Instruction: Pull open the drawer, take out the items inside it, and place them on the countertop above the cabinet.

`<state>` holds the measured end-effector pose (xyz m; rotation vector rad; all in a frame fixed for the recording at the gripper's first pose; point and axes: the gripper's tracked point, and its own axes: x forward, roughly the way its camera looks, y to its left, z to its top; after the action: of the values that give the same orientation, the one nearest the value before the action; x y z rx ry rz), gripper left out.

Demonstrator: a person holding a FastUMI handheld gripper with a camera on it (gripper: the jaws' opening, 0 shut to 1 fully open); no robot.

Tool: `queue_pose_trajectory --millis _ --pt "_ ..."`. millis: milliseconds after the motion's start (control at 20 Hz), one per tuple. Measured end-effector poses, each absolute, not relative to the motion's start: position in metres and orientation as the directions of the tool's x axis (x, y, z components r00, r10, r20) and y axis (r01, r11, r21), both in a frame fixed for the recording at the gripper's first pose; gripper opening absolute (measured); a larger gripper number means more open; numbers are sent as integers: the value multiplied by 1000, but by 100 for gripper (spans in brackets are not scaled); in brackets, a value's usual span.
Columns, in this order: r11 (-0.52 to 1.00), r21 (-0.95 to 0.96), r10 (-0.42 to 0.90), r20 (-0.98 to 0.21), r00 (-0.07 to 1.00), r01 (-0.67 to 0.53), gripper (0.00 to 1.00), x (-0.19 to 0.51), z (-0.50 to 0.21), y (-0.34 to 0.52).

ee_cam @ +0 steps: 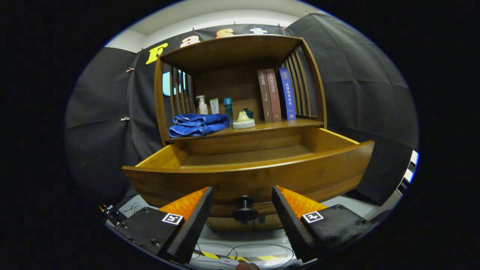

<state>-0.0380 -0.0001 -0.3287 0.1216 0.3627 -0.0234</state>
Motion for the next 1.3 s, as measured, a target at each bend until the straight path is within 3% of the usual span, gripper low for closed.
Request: queue_pose_trajectory --millis 550,1300 --pt "991 117 -18 -347 938 62 98 -19 -331 -5" --pt "988 139 -19 -352 936 73 100 111 -342 -7"
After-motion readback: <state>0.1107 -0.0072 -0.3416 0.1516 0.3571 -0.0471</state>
